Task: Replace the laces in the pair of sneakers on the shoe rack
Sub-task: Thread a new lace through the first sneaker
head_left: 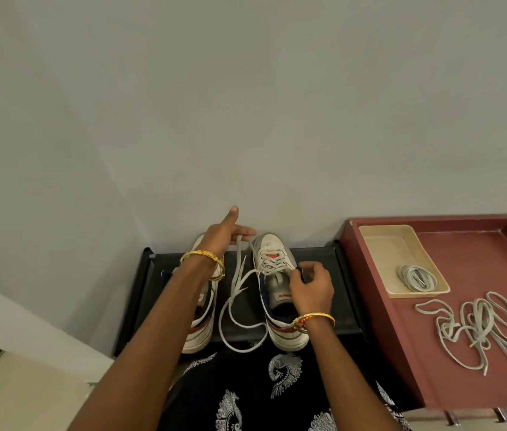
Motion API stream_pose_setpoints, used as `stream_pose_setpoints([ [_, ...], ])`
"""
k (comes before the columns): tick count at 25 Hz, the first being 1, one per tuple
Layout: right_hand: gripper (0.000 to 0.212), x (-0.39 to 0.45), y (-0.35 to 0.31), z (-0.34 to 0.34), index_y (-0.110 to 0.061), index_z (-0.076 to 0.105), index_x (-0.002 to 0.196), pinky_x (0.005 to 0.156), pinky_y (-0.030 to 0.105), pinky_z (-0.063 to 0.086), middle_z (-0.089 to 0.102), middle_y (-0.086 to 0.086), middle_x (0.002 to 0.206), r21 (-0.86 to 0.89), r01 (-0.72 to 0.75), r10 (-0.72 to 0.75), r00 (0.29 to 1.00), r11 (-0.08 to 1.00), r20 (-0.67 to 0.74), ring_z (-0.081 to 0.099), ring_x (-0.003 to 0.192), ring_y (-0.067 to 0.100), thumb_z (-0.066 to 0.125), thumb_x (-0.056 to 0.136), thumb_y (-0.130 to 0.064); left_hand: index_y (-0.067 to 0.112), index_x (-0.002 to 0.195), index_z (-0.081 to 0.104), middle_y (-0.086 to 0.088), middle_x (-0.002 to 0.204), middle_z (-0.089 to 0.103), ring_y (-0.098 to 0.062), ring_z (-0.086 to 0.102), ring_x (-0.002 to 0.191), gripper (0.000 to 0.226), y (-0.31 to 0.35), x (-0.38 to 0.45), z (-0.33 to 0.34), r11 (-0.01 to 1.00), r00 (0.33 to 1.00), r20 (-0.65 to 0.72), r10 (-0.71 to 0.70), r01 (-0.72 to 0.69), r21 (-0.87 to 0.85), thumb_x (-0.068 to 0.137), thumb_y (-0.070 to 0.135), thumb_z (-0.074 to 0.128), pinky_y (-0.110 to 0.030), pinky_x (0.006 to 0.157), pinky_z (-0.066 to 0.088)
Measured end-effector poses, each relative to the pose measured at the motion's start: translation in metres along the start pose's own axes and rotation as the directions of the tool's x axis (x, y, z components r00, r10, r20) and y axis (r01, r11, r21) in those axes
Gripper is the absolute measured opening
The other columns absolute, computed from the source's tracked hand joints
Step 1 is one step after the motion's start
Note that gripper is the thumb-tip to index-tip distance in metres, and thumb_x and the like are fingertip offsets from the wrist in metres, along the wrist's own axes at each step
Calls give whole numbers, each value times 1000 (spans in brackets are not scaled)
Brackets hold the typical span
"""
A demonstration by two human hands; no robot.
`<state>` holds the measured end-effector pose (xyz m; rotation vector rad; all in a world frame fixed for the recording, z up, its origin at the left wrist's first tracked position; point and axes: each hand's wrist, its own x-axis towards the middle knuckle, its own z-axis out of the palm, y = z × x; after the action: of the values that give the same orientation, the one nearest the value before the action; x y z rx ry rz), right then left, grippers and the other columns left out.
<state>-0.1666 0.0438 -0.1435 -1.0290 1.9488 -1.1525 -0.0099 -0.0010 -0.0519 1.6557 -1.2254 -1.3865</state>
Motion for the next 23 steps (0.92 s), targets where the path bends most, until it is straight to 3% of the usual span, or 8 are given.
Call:
stream_pose_setpoints([
  [3,11,-22,-49,-20,-15,66,91,79,23,51,69,0,93,283,85,-161,953,955,258,64,94,14,61,86,-7,9,104,71,-4,104,70,-9,60,97,42,37,-41,3,996,983,155,94,-91,-25,99,34,37,-18,89,30],
  [6,18,-50,-89,-32,-13,61,103,78,15,50,68,-6,91,436,127,-355,794,891,494,64,91,6,63,86,-5,5,110,67,-4,110,69,-7,62,92,28,54,-76,9,979,962,191,193,-177,-99,96,11,43,-8,62,48],
  [8,9,-60,-99,-37,-11,62,97,72,15,49,65,1,87,424,219,-413,795,879,445,61,85,11,63,88,-13,8,111,66,-3,110,69,-7,63,96,27,57,-89,7,966,959,151,240,-222,-130,95,3,45,-8,62,50],
  [10,13,-62,-99,-45,-9,64,86,70,20,46,62,9,85,361,312,-449,796,879,405,58,81,14,62,90,-22,10,112,65,-3,111,69,-7,62,104,28,56,-97,4,957,957,127,262,-241,-161,93,-1,47,-7,72,49],
  [13,14,-60,-99,-64,-8,63,84,67,20,51,65,3,71,413,242,-433,768,878,471,62,68,10,56,93,-17,6,107,65,-10,108,69,-16,64,105,24,48,-104,5,905,969,-32,245,-240,-350,88,-4,54,-24,95,47],
  [16,13,-51,-89,-88,-8,67,85,59,17,51,61,0,62,433,172,-375,814,885,444,57,56,8,56,92,-10,1,104,64,-14,107,68,-21,67,97,20,34,-106,0,782,963,-248,103,-233,-578,89,-6,53,-28,90,51],
  [19,13,-34,-66,-108,-14,70,78,59,18,50,62,-4,59,331,178,-307,866,927,395,54,57,9,63,87,-10,-3,105,62,-17,106,66,-21,68,89,20,15,-104,-11,649,948,-319,-17,-233,-725,89,-10,50,-27,77,57],
  [23,12,-23,-37,-121,-16,72,78,55,17,47,63,-1,65,190,194,-252,898,962,360,53,60,9,65,86,-10,-4,101,61,-21,111,64,-23,67,90,19,-12,-100,-20,596,923,-373,-95,-247,-764,89,-12,49,-23,76,57],
])
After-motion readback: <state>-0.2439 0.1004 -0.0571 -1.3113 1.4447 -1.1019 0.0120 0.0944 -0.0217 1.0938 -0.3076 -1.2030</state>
